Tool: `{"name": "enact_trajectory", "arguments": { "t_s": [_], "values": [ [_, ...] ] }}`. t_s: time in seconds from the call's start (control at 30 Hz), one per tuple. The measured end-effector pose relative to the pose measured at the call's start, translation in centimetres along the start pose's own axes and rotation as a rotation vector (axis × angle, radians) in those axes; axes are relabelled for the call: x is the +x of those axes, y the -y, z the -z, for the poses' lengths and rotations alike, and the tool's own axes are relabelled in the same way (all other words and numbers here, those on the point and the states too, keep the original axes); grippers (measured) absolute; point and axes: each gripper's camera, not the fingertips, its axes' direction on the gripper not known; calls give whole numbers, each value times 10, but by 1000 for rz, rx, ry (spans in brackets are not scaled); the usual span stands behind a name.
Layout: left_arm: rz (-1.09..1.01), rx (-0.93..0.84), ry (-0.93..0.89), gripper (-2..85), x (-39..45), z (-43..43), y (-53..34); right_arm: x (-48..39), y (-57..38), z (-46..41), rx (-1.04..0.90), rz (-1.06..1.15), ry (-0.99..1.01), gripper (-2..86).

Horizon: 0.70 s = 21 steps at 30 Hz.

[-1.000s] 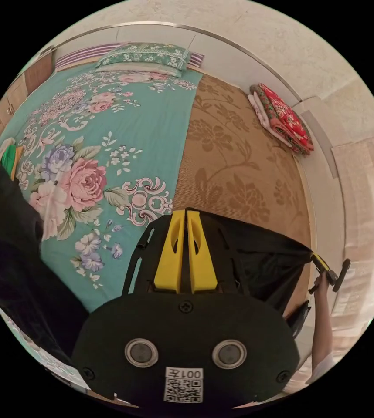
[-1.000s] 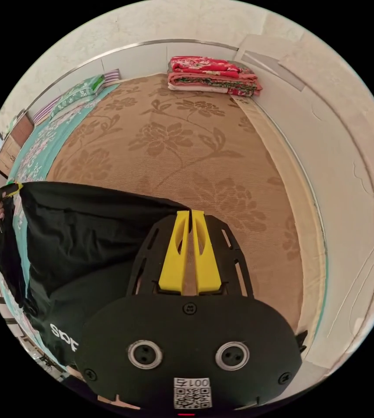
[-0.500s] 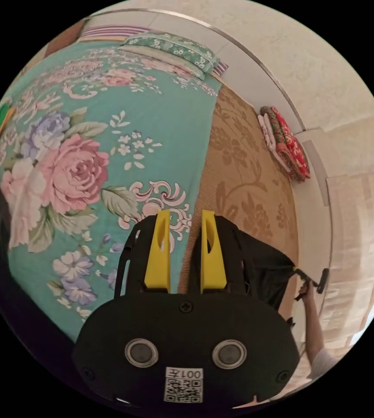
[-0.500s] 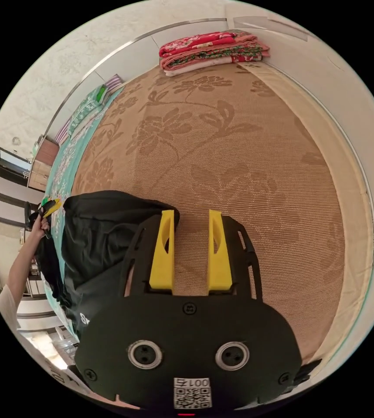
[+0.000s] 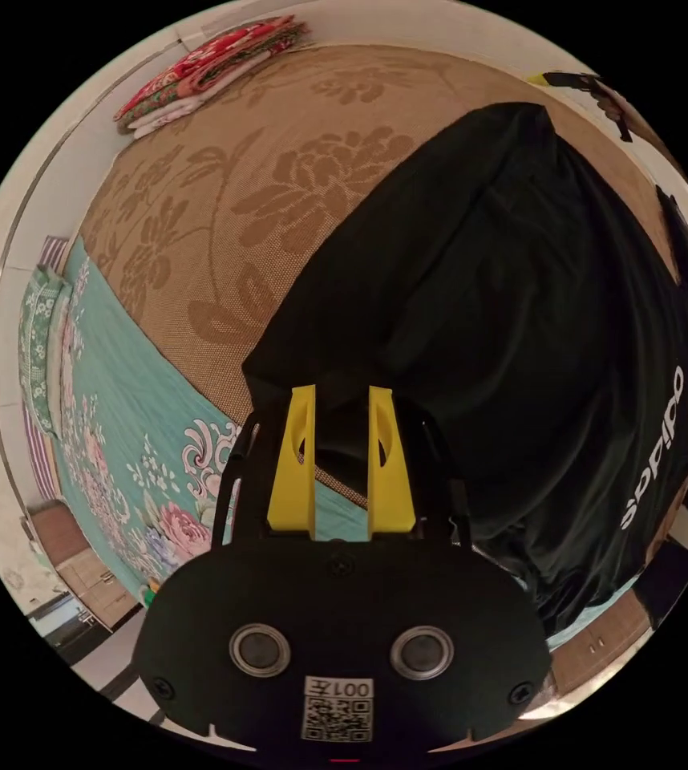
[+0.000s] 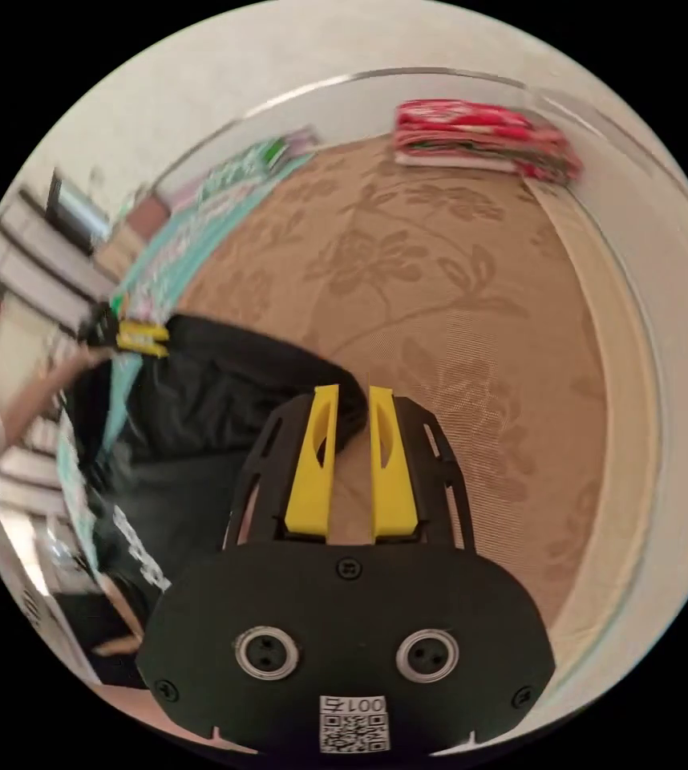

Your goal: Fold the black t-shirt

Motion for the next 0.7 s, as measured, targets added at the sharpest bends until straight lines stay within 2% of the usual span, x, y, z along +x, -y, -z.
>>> {"name": "enact_trajectory", "arguments": {
  "t_s": [0.07, 0.17, 0.27, 0.4, 0.57, 0.7],
  "values": [
    [-23, 14, 19, 72, 1, -5, 6, -38, -2, -20, -114, 243, -153, 76],
    [-49, 17, 25, 78, -1, -14, 16, -69, -5, -49, -187, 408, -299, 80],
    [-61, -13, 6, 30, -3, -23, 26, -80, -4, -73, -212, 430, -401, 39],
    [-32, -51, -39, -8, -9, -35, 33, -82, -5, -81, -168, 379, -420, 13],
    [18, -37, -209, -3, -30, -42, 23, -72, -11, -73, -74, 271, -322, 4],
    [37, -73, -375, -1, -47, -54, 11, -69, -14, -82, -97, 242, -282, 3]
  ]
}}
